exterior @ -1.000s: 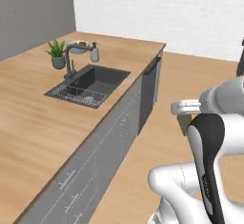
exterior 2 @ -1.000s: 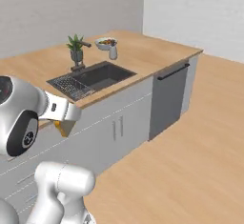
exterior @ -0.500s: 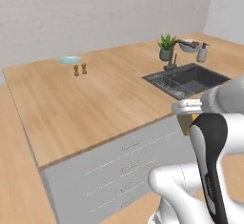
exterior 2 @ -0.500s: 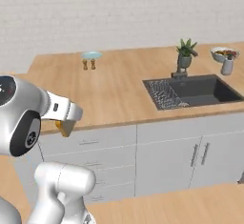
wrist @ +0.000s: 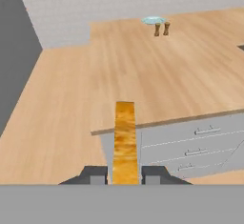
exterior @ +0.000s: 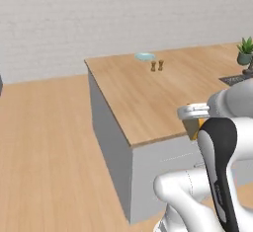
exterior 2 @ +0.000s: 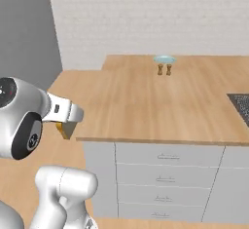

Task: Start the toaster. Once the lever pops up, take the bread to the plate on the dining counter.

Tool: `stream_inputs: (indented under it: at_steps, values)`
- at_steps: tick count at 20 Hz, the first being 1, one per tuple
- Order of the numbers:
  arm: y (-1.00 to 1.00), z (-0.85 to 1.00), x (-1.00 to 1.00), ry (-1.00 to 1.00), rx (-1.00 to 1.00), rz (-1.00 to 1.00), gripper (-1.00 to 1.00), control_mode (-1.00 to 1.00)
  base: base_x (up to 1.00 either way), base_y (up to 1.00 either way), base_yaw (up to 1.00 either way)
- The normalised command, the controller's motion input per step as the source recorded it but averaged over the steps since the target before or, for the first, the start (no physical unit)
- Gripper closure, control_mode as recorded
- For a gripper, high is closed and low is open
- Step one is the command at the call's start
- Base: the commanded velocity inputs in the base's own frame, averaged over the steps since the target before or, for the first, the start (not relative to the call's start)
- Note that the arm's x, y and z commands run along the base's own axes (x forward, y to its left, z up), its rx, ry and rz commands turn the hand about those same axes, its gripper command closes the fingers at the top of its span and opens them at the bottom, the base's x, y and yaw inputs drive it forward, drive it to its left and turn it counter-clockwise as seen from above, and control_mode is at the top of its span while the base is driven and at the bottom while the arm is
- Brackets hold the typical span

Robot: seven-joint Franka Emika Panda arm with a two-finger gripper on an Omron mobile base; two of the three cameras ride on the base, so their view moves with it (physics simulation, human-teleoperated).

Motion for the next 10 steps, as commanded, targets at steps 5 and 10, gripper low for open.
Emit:
stream_inputs:
  at_steps: [5, 10]
  values:
    - [0.00, 0.00, 0.00, 0.00, 0.00, 0.00, 1.00, 1.00, 0.26, 1.00, 0.28]
    - [0.00, 0.00, 0.00, 0.00, 0.00, 0.00, 1.00, 1.00, 0.51, 1.00, 0.25]
